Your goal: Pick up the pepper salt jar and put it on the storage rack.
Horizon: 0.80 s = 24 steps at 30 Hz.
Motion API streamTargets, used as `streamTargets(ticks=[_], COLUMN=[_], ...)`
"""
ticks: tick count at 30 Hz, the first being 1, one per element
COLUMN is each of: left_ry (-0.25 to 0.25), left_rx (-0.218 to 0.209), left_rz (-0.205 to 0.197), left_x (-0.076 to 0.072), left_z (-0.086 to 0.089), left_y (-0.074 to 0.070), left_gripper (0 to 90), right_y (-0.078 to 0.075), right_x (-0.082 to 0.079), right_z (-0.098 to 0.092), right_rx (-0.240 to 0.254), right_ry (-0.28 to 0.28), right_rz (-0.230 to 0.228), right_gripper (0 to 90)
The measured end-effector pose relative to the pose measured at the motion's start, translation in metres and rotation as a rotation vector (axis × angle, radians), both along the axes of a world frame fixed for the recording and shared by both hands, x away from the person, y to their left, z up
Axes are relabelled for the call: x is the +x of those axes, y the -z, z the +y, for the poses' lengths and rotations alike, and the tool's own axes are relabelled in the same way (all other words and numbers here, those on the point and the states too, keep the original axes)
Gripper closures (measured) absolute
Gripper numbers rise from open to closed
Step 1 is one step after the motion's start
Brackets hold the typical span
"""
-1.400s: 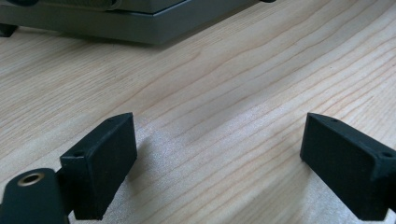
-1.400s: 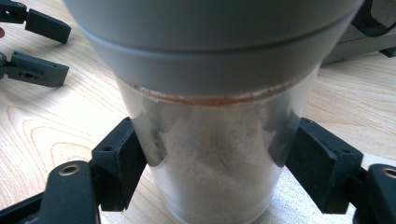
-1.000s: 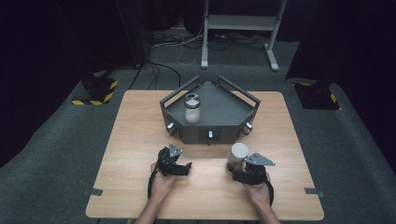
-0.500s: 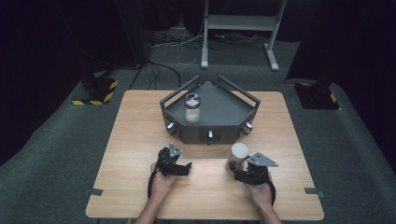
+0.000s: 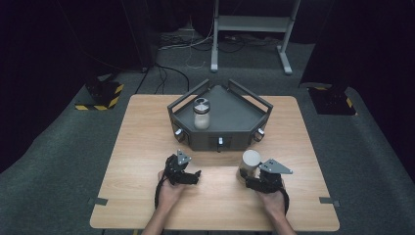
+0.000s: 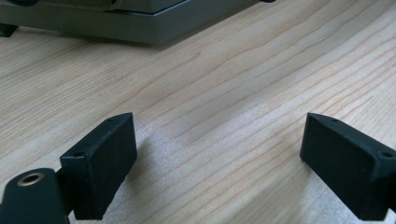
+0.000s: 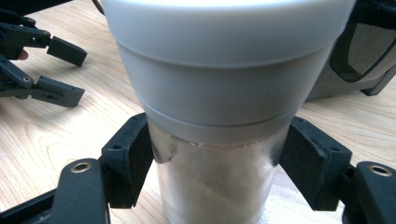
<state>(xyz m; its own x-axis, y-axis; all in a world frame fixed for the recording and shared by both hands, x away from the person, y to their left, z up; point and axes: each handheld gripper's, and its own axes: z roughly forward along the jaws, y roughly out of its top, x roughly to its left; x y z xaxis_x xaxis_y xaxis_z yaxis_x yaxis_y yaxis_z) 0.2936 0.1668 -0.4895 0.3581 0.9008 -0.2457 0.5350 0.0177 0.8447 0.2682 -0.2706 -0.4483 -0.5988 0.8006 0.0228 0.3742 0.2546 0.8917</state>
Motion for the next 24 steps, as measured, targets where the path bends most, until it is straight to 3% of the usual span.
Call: streamTargets(ticks=[24], left_ry=[0.0], left_rx=[0.0], left_rz=[0.0], left_x=[0.0], left_z=[0.0], left_y=[0.0], left_gripper=[10.7], right_y=[-0.0035], right_x=[-0.0006], right_z=[-0.0027], right_rx=[0.015], right_ry=[-0.017], right_rz=[-0.045], right_gripper=[32.6])
